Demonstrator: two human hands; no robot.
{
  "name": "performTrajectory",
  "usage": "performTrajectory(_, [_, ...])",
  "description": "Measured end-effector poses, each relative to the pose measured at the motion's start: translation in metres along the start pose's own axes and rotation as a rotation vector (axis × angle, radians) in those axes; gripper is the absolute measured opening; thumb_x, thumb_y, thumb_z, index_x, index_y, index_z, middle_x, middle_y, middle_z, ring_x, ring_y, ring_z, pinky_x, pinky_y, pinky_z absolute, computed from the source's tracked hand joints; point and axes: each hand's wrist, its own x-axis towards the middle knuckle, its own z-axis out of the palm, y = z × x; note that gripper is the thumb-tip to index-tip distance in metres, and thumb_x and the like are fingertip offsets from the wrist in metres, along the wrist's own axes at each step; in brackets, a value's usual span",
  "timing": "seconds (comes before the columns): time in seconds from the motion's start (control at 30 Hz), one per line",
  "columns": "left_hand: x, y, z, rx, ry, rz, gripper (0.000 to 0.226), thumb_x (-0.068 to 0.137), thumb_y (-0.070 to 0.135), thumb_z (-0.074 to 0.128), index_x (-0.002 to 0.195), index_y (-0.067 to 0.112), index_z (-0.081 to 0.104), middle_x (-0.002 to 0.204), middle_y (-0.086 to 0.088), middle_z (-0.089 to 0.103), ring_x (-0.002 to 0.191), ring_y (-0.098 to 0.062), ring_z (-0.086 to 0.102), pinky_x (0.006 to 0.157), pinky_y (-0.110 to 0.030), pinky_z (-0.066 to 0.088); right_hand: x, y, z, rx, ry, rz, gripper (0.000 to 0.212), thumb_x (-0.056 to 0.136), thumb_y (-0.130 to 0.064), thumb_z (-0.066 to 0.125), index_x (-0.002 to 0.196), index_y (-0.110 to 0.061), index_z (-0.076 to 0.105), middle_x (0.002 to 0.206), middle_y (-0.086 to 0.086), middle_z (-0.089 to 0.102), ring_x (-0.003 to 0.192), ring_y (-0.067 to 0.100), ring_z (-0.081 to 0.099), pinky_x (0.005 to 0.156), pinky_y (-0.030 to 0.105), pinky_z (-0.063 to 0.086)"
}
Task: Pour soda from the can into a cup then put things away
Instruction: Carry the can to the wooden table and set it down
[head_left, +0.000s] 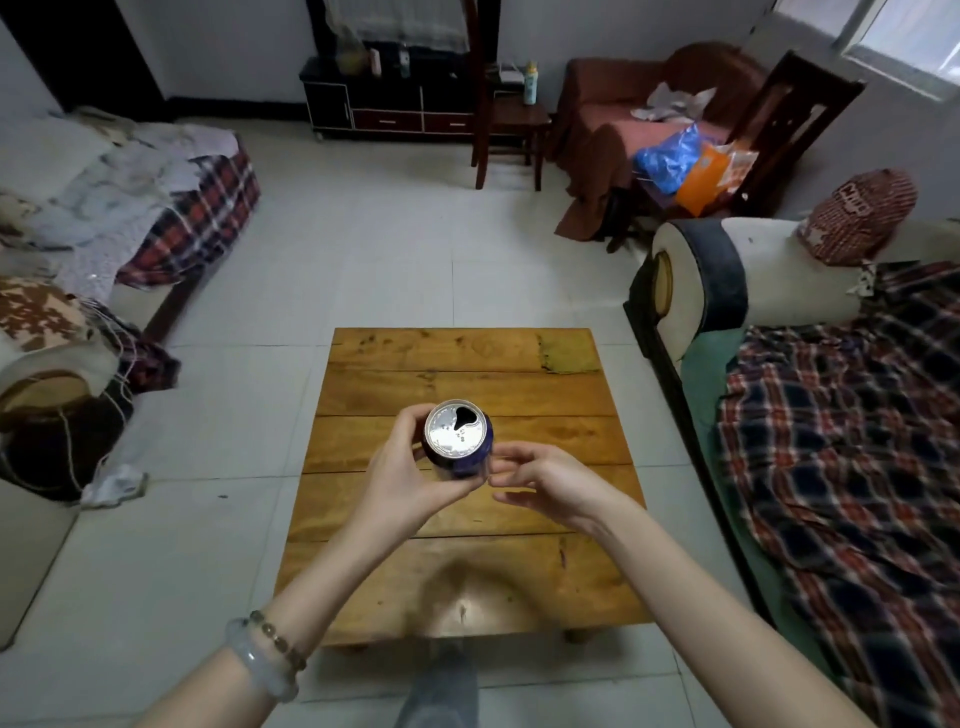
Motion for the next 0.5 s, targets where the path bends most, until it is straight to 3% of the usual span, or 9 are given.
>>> performTrajectory(0.13, [0.058,-0.038,0.010,0.067,-0.053,-0.016,0.073,0.056,0.030,0.090,0.113,0.032,0.045,0.109,0.023,0.059,0.100,0.007,0.056,0.081,-0.012,0.046,0.056,-0.013,-0.016,-0.016,0.029,-0.010,0.041,0.084,0.013,0.046,0.117,-0.008,0.057,0.107,0.011,0.061,0.102,0.021,0.057,0.095,0.037,0.048])
performTrajectory(0.27, [0.107,-0.080,0.024,0.098,-0.092,-0.066,0.074,0.056,0.024,0.088,0.111,0.040,0.042,0.108,0.024,0.059,0.101,0.007,0.055,0.086,-0.021,0.047,0.114,-0.011,-0.030,-0.031,0.056,0.016,0.042,0.086,0.011,0.048,0.124,-0.005,0.054,0.115,0.012,0.060,0.104,0.019,0.056,0.089,0.032,0.050])
performTrajectory(0.37, [0.133,-0.117,0.040,0.100,-0.114,-0.121,0.072,0.057,0.022,0.088,0.105,0.046,0.040,0.106,0.027,0.056,0.101,0.012,0.053,0.084,-0.013,0.044,0.157,0.002,-0.043,-0.055,0.077,0.042,0.043,0.086,0.012,0.046,0.121,-0.010,0.055,0.113,0.009,0.062,0.102,0.016,0.059,0.076,0.022,0.050])
performTrajectory(0.5, [0.153,-0.171,0.069,0.080,-0.123,-0.218,0.069,0.057,0.023,0.088,0.101,0.047,0.041,0.102,0.029,0.055,0.095,0.008,0.054,0.079,-0.005,0.041,0.212,0.032,-0.062,-0.086,0.099,0.094,0.041,0.086,0.012,0.046,0.106,-0.022,0.060,0.112,0.003,0.064,0.105,0.017,0.059,0.077,0.022,0.046])
